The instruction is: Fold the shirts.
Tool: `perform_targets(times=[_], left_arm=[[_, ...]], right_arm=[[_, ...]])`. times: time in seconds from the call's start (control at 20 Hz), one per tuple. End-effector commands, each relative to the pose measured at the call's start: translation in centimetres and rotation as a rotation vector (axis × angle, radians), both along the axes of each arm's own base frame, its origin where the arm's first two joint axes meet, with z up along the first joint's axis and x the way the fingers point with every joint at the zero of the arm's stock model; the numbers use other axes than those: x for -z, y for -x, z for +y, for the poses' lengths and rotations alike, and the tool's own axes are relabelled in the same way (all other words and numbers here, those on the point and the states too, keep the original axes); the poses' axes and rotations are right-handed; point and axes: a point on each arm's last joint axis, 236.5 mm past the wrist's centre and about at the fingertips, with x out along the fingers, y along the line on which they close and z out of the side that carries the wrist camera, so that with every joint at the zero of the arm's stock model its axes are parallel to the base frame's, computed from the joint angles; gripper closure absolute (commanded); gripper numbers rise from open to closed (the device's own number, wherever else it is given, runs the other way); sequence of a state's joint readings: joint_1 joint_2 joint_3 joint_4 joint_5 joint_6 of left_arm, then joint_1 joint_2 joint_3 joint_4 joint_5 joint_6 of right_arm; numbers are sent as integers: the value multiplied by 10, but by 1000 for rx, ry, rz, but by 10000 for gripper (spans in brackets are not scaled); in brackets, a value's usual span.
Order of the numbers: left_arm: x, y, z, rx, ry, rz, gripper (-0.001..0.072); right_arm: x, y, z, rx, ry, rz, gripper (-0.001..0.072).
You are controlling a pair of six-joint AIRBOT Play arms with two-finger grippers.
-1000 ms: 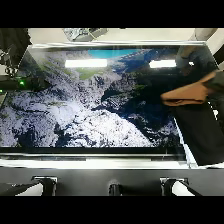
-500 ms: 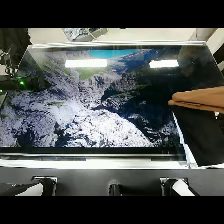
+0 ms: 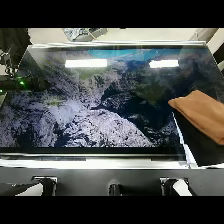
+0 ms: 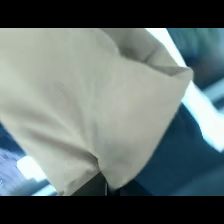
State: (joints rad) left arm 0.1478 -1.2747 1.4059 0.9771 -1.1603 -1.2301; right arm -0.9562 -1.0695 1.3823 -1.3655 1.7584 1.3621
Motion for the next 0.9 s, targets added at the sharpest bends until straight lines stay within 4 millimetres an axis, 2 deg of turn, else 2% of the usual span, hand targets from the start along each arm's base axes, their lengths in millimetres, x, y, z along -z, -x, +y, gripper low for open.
perform_targets(times=[0.0, 0.15, 0.4, 0.45, 0.5, 0.55, 0.6, 0.65, 0.7, 0.8, 0.85], left_arm=[[0, 0, 0, 0, 0, 0, 678], [0, 0, 0, 0, 1, 1, 678], [0, 1, -1, 2, 2, 2, 678], [0, 1, -1, 2, 4, 2, 678], [-1, 0, -2, 1, 11, 1, 678], [-3, 0, -3, 0, 20, -1, 678], [-7, 0, -6, 3, 34, -9, 678], [-16, -1, -8, 1, 47, -26, 678], [-29, -4, -10, 4, 54, -55, 678], [-66, -12, -8, 2, 39, -145, 679], [-86, -18, -3, -15, 18, -198, 680]], right_arm=[[57, 51, 20, 107, -48, 176, 667], [90, 67, 38, 167, -72, 208, 666], [95, 63, 33, 198, -51, 186, 647], [95, 62, 31, 198, -46, 183, 449], [93, 60, 27, 181, -26, 169, 130], [88, 59, 20, 145, 10, 161, 51], [77, 56, 8, 130, 66, 145, 51], [56, 47, -12, 124, 157, 99, 51], [26, 32, -35, 111, 273, 17, 51], [-69, -10, -83, 78, 585, -227, 52], [-127, -34, -95, 53, 726, -383, 52]])
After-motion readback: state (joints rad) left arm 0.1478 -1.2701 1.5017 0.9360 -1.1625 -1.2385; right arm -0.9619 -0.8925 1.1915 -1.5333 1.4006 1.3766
